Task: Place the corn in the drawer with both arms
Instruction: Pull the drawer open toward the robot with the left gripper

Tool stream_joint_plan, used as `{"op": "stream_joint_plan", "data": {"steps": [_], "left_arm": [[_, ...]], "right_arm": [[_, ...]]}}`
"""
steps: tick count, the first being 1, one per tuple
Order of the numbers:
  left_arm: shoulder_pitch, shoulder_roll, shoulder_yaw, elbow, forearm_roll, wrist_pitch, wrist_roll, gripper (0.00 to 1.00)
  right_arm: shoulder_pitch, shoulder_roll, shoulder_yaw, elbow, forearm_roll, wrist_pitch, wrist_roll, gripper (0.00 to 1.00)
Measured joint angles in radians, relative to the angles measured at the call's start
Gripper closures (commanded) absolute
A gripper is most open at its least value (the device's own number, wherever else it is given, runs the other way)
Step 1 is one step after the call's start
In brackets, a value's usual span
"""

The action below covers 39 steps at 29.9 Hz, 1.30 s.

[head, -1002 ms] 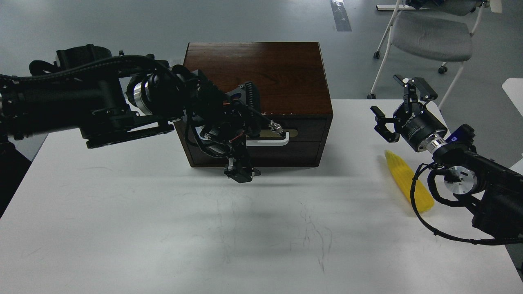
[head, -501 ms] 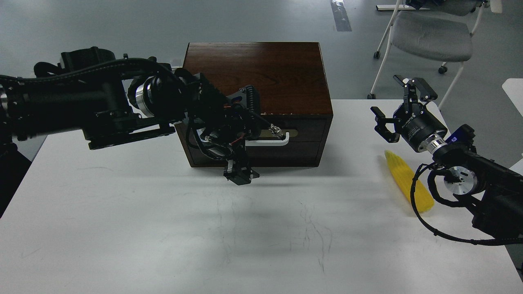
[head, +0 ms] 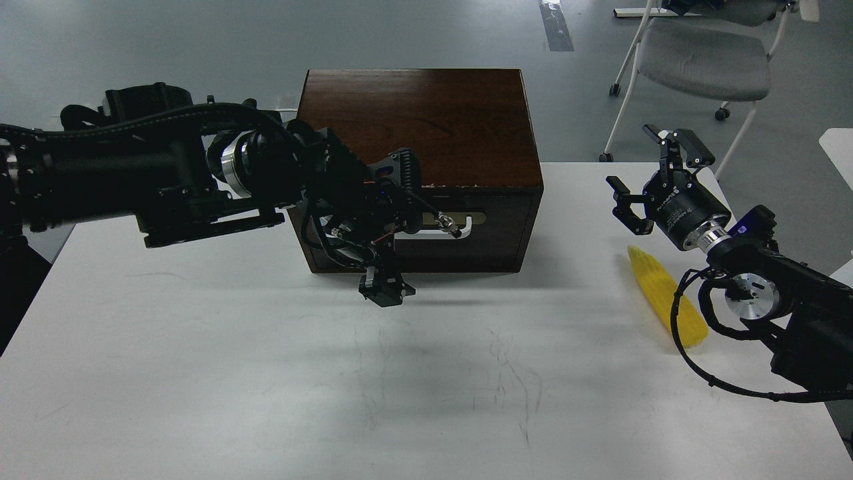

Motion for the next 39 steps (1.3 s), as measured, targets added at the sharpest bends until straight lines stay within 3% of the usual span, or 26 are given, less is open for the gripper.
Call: {"op": "stream_joint_plan", "data": {"steps": [39], "left_arm": [[-0.054,0.017,0.013,-0.279,-0.018,-0.001,0.000,0.03]], "right_arm": [[-0.015,0.022,-0.002,-0.019,0.000,0.000,0.000,0.00]]}}
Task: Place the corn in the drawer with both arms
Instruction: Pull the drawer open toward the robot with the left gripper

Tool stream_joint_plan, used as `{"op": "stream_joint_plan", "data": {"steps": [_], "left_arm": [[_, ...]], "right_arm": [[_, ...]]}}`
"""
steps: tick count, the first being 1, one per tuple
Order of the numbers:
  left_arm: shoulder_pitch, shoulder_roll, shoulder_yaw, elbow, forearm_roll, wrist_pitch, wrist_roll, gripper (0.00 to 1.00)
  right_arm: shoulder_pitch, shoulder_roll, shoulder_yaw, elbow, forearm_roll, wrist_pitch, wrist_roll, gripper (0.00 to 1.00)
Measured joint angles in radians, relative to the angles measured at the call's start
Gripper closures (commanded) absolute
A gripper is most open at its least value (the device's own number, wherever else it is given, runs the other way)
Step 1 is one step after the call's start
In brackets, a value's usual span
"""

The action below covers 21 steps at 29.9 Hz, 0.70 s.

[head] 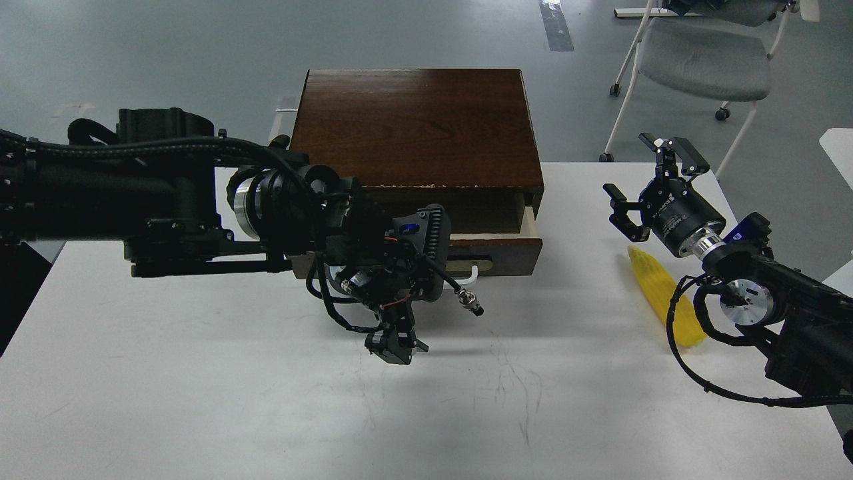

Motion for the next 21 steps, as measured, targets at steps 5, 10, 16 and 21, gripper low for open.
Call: {"op": "stream_joint_plan", "data": {"steps": [5,10,16,21], "left_arm": [[-0.010,0.001,-0.002,-0.017,-0.020,0.001,-0.001,0.03],[-0.024,0.008,-0.002,-0.018,-0.023,0.001,-0.001,0.03],[-0.025,0.010,-0.001,-0.018,-0.023,0.000,0.000,0.03],[-0.029,0.013,-0.001,-0.017,-0.023,0.000,0.000,0.03]], "right_arm": [[0.000,0.000,0.000,0.000,0.000,0.000,0.000,0.00],[0.000,0.000,0.000,0.000,-0.001,0.000,0.000,0.00],[0.001,0.000,0.000,0.000,-0.004,0.000,0.000,0.00],[0.001,0.000,0.000,0.000,-0.004,0.000,0.000,0.00]]}}
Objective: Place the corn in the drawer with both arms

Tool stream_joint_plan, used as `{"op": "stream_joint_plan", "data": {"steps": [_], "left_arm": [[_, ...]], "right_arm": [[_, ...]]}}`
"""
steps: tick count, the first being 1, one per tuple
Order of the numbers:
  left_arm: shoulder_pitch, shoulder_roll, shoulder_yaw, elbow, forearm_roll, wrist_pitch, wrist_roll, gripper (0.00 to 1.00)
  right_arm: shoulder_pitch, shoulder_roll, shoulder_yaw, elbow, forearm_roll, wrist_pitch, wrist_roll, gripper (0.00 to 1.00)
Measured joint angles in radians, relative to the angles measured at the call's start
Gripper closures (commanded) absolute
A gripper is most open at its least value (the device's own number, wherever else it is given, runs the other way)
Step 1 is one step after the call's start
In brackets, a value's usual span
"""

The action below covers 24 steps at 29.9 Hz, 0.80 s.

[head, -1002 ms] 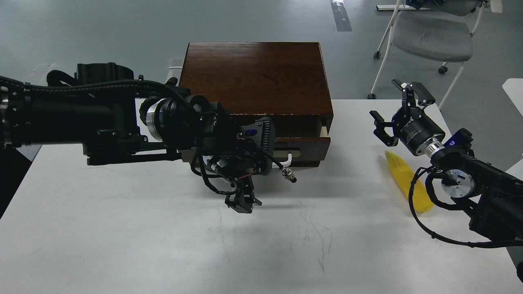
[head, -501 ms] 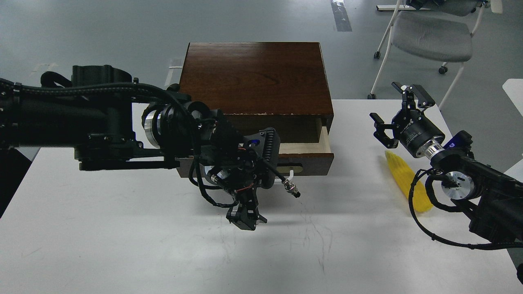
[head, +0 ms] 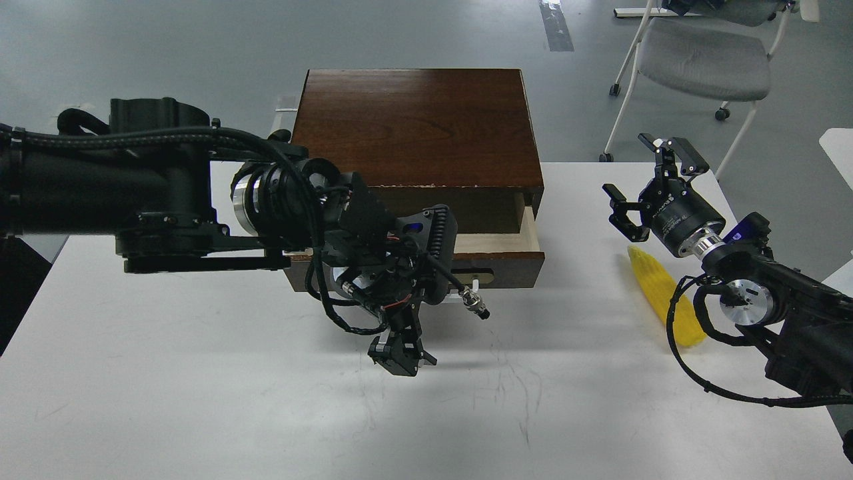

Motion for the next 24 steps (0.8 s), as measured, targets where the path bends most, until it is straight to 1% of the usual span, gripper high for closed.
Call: {"op": "stream_joint_plan", "data": {"steps": [14,17,20,24], "left_arm": [[-0.045,0.025,-0.011,-0.003,0.004,0.000,0.000,0.03],[-0.059,0.060,-0.042,-0.024,-0.011,0.000,0.000,0.03],[-0.071,0.123,-0.111,-0.072,-0.088,0.000,0.000,0.03],[-0.125,0.197,-0.171,-0.130,-0.185,0.000,0.000,0.03]], "right_arm": [[-0.003,0.000,0.000,0.000,0.000,0.000,0.000,0.00],[-0.006,0.000,0.000,0.000,0.000,0.000,0.000,0.00],[-0.007,-0.002,0.000,0.000,0.000,0.000,0.000,0.00],[-0.008,-0.006,0.000,0.000,0.000,0.000,0.000,0.00]]}}
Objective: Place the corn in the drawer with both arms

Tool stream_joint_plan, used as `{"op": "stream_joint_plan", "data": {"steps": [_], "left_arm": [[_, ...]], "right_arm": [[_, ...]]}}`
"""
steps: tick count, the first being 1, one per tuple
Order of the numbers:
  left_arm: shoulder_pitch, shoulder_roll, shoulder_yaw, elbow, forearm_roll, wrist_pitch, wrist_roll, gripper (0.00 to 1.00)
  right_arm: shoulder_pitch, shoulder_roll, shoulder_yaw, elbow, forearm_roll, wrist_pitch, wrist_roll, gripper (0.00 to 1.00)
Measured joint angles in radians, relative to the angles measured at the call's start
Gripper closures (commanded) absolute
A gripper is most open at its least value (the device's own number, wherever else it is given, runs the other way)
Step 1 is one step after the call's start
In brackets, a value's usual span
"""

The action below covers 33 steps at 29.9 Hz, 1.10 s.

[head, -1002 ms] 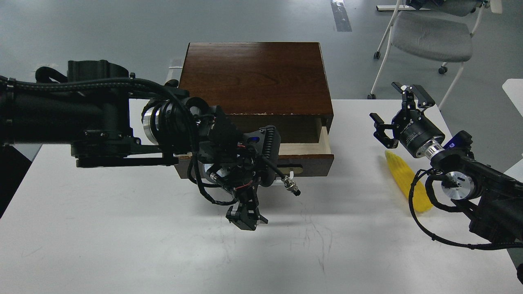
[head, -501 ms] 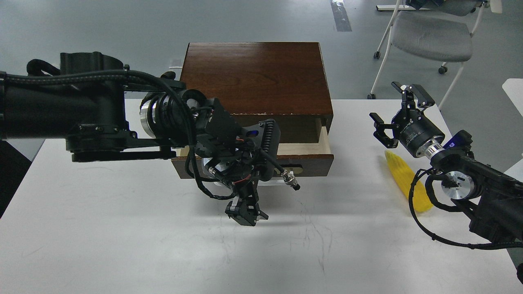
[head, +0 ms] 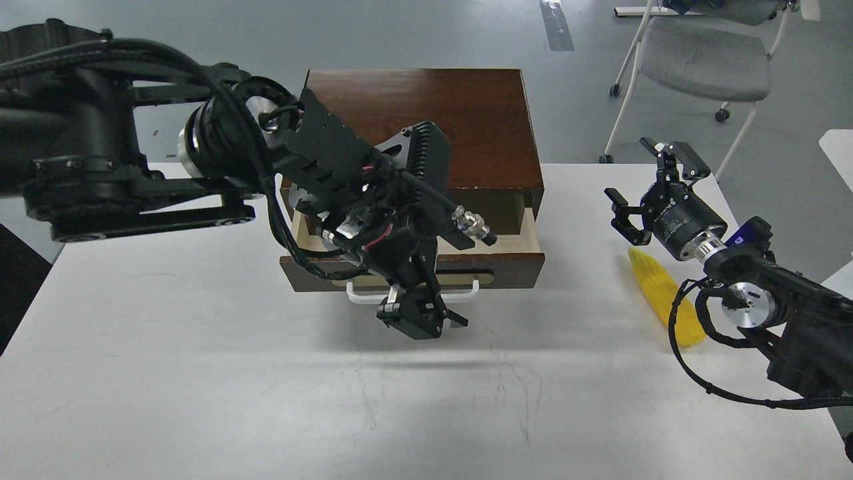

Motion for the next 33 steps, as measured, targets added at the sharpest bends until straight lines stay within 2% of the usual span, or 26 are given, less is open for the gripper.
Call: {"op": "stream_joint_plan", "data": {"steps": [4,8,13,18,22,27,33], "left_arm": [[-0.031,0.064,-0.122,-0.008,-0.188,0.000,0.000,0.03],[-0.028,0.106,-0.234,0.095,-0.405,0.000,0.000,0.03],[0.024,0.194,-0.261,0.192,-0.623,0.000,0.000,0.03],[0.189,0.309,-0.268,0.268,-0.921,0.007,0.000,0.03],[0.351,0.370,-0.273,0.298,-1.279,0.100,0.000,0.03],[0.505,0.389,-0.276,0.391,-1.504,0.144,0.000,0.03],[0.616,0.365,-0.276,0.535,-1.701,0.120,0.000,0.02]], "right_arm": [[0.000,-0.004,-0.001,0.005,-0.004,0.000,0.000,0.00],[0.000,-0.017,-0.001,0.011,-0.031,0.000,0.000,0.00],[-0.002,-0.063,-0.002,0.032,-0.043,0.000,0.000,0.00],[-0.006,-0.135,-0.002,0.066,-0.059,0.000,0.000,0.00],[-0.009,-0.170,-0.002,0.072,-0.065,0.000,0.000,0.00],[-0.014,-0.216,-0.002,0.073,-0.075,0.000,0.000,0.00],[-0.008,-0.289,-0.002,0.075,-0.105,0.000,0.000,0.00]]}}
